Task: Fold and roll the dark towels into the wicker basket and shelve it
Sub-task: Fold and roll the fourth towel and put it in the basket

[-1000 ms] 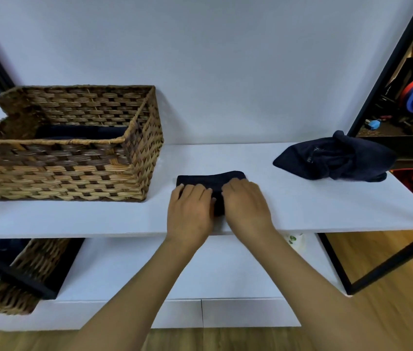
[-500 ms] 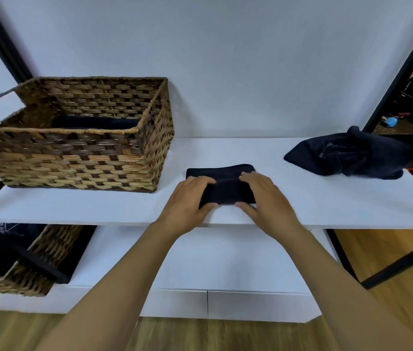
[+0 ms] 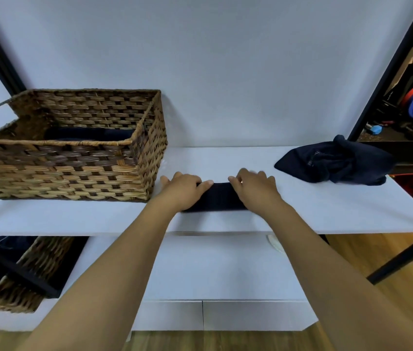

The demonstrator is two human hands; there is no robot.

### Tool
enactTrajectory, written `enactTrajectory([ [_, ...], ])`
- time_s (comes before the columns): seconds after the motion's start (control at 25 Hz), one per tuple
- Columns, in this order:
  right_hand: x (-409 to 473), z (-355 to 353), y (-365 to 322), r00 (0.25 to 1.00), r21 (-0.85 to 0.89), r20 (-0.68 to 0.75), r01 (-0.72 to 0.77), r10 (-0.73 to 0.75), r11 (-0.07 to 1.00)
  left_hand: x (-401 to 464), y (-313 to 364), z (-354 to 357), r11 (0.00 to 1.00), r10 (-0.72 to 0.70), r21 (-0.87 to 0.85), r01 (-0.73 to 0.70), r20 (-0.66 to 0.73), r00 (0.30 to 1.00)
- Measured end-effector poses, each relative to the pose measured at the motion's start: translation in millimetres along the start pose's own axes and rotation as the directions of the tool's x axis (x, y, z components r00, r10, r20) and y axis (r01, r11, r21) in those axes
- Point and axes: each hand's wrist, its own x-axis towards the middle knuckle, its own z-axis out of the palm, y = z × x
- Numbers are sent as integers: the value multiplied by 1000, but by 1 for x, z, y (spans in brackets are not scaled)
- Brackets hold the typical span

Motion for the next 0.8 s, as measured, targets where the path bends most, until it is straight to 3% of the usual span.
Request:
enactTrajectory([
  [0.08,-2,14,-9,962,-141,-249,78,-112,987,2,17,12,991,51,129,-20,-245,968],
  [0.16,-19,30,-7,886,-129,-420,153,-194,980,-16,22,41,979,186,161,-129,-422,887],
  [0.24,-35,41,1,868,-49,-454,203,-203,978,-31,10,66,962,270,135,-236,-557,786],
  [0.28,-37,43,4,883,-18,-423,217,-204,976,-30,3,67,957,286,132,-257,-559,778],
  [0.44,-19,27,-4,951,-41,-273,137,-143,990,-11,3,46,910,300,374,-178,-300,905],
  [0.52,-12,18,-9,961,-56,-255,93,-105,994,-17,12,55,883,305,447,-145,-310,901],
  [0.64,-9,14,-4,979,93,-204,27,-8,995,-29,23,70,905,287,409,-119,-378,880],
  [0.72,-10,19,-4,948,78,-315,71,-43,994,-31,31,56,913,256,394,-105,-351,901],
  [0.8,-20,22,-14,897,165,-440,37,40,986,-30,35,40,957,161,280,-82,-270,949],
])
